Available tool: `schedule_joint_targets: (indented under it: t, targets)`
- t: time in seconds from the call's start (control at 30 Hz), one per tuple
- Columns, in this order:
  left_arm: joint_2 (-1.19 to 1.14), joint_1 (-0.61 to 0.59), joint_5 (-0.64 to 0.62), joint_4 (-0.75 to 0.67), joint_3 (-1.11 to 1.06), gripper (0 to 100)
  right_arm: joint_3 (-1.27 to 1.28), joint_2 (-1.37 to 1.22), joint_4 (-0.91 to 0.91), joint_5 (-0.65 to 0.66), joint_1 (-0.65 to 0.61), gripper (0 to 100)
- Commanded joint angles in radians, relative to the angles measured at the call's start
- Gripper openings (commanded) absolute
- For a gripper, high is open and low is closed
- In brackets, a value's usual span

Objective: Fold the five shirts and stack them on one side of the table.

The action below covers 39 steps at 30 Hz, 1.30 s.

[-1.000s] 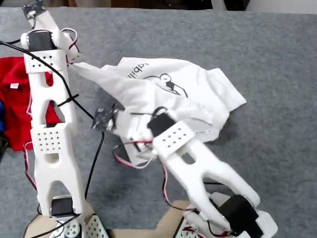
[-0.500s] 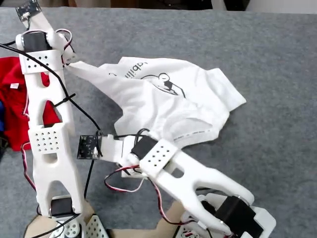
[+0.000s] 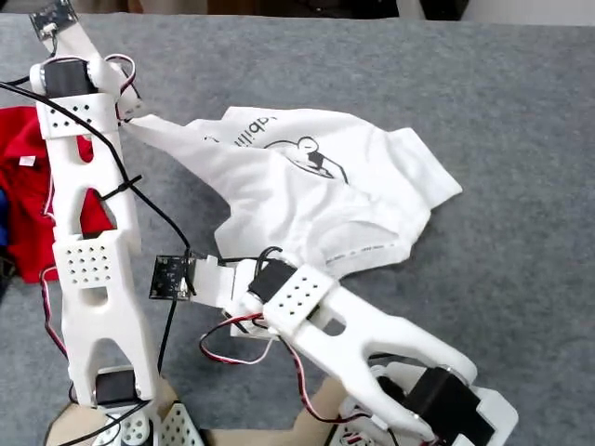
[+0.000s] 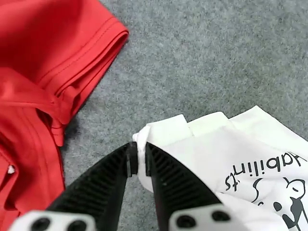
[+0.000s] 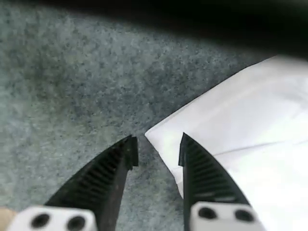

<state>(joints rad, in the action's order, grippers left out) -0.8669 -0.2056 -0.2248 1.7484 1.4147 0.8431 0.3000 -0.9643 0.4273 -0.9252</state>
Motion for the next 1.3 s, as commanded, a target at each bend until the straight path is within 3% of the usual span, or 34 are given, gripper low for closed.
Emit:
schedule_joint_targets:
  t: [0.0, 0.4, 0.8, 1.0, 1.27]
  targets:
    - [0.016, -0.009, 0.006, 0.011, 0.012, 2, -0.004, -0.025, 0.028, -0.008, -0.004, 16.2]
    - [0.016, -0.014, 0.006, 0.011, 0.012, 2, -0.071, -0.208, 0.084, -0.008, 0.015, 16.2]
    - [0.016, -0.009, 0.006, 0.011, 0.014, 2, -0.143, -0.3, -0.017, 0.0, 0.061, 15.8]
    - [0.024, -0.009, 0.006, 0.011, 0.014, 2, -0.28, -0.44, -0.097, 0.0, 0.104, 3.6]
    - [0.025, -0.009, 0.006, 0.011, 0.014, 2, -0.325, -0.45, -0.129, -0.002, 0.104, 0.4]
